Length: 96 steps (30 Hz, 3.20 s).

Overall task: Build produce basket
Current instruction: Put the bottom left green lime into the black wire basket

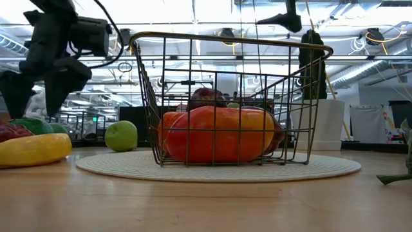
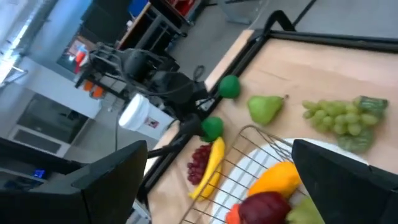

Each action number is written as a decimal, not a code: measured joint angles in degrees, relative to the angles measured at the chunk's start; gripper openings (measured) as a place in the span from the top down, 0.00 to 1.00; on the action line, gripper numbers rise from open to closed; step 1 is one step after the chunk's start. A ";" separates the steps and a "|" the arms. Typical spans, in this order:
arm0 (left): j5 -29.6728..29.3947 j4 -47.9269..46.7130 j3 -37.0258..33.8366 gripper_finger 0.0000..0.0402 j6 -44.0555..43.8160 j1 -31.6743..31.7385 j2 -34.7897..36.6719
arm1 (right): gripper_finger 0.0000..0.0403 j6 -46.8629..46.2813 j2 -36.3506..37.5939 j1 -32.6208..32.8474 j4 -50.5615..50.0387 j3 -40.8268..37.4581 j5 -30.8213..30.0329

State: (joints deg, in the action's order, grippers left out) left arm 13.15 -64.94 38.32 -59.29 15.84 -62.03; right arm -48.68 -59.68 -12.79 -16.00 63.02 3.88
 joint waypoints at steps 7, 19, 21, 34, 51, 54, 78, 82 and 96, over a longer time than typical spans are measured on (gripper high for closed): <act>-1.57 4.79 -3.14 0.03 -0.79 -0.20 -0.65 | 0.02 -0.38 -0.63 6.56 5.88 -0.02 -9.51; -2.89 4.84 -4.23 0.35 2.55 -0.15 -0.50 | 0.02 -0.44 -2.62 16.25 15.10 0.00 -23.18; -1.62 4.61 -3.61 0.36 3.34 -0.15 -0.26 | 0.02 -0.38 -2.73 17.13 14.84 0.00 -23.67; -1.21 5.35 15.67 0.31 4.64 0.50 0.31 | 0.02 1.39 -3.06 17.45 13.61 -0.02 -21.74; -1.61 30.64 37.23 0.30 -0.11 2.75 0.36 | 0.02 14.79 -0.56 13.77 4.37 -0.02 -10.99; -1.35 40.17 37.23 0.31 -1.22 2.56 0.31 | 0.02 15.33 1.23 11.75 2.01 -0.02 -4.89; -6.19 69.56 37.23 0.30 7.42 0.35 -0.80 | 0.02 27.73 11.65 8.97 -7.47 -0.02 0.81; -6.20 69.54 37.22 0.30 9.92 0.33 -0.80 | 0.02 27.97 11.69 8.99 -7.46 -0.02 0.87; -6.31 69.51 37.21 0.30 29.87 0.37 -0.80 | 0.02 29.67 11.55 9.01 -7.39 -0.02 -2.26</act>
State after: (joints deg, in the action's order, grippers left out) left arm 6.85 4.57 75.53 -29.42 16.21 -62.83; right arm -19.01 -48.13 -3.78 -23.40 63.00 1.62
